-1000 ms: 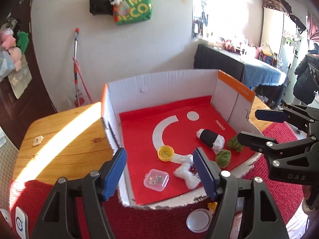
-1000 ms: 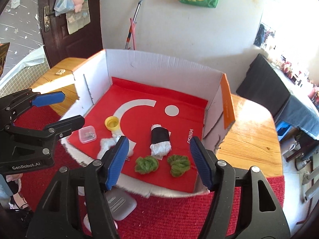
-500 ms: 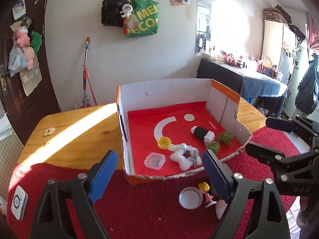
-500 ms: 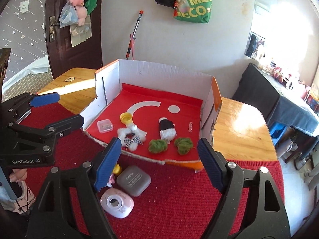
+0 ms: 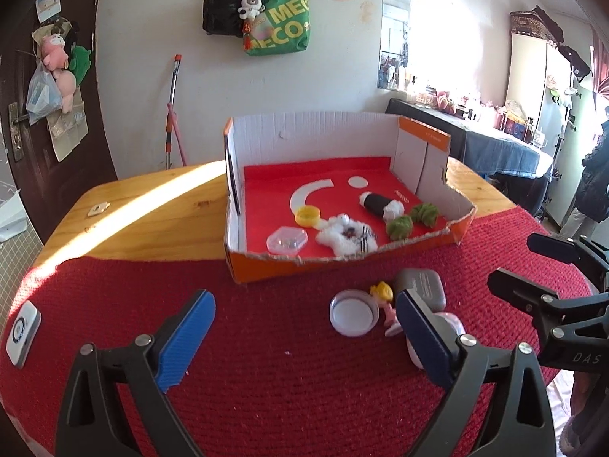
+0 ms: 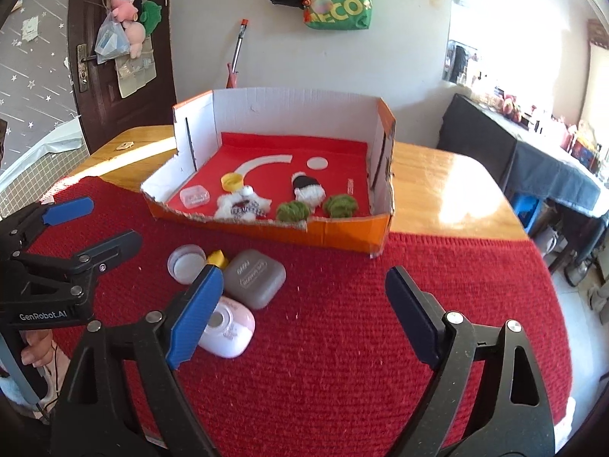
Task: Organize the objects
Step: 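Withdraw both open grippers from the orange box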
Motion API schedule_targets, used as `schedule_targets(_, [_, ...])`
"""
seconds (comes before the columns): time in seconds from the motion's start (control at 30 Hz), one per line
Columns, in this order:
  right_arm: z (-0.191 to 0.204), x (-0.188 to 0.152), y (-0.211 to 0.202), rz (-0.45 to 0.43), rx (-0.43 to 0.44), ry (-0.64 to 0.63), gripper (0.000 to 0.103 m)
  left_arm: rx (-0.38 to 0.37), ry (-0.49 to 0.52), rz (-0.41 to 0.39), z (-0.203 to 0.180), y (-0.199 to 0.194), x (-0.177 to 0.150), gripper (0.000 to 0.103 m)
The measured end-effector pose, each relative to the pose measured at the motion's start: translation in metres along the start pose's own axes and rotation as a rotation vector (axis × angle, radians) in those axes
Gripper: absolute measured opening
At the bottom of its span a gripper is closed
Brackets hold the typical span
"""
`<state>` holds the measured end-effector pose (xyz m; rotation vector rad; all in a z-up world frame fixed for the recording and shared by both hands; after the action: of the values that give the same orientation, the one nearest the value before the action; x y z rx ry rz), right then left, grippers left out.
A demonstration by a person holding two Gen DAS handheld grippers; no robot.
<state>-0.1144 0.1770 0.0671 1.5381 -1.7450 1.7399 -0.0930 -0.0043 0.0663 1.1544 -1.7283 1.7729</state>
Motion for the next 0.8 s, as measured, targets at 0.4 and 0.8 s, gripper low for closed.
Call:
schedule_targets(0.4, [-0.001,-0.038,0.019,0.069,0.004,0.058,0.088,-0.001,-0.051,0.106,0.003,0.021,-0.038,0.099])
schedule_targets(0.8, [-0.005,-0.043,0.023,0.091,-0.005,0.062,0.088,-0.013,-0.08,0.147,0.005,0.027,-0.046,0.099])
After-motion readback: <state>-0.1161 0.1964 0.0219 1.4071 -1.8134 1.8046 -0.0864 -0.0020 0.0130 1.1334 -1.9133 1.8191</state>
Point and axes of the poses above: each gripper's, at about its wrist camera, not at the fingertips, and y roughly the way its jaws point, z to its left, x to its top, the point moved 2 cm from there along y, roughly the way its jaws point, and after that the axes turned 4 degrees about -y, right-handed, at the moved point
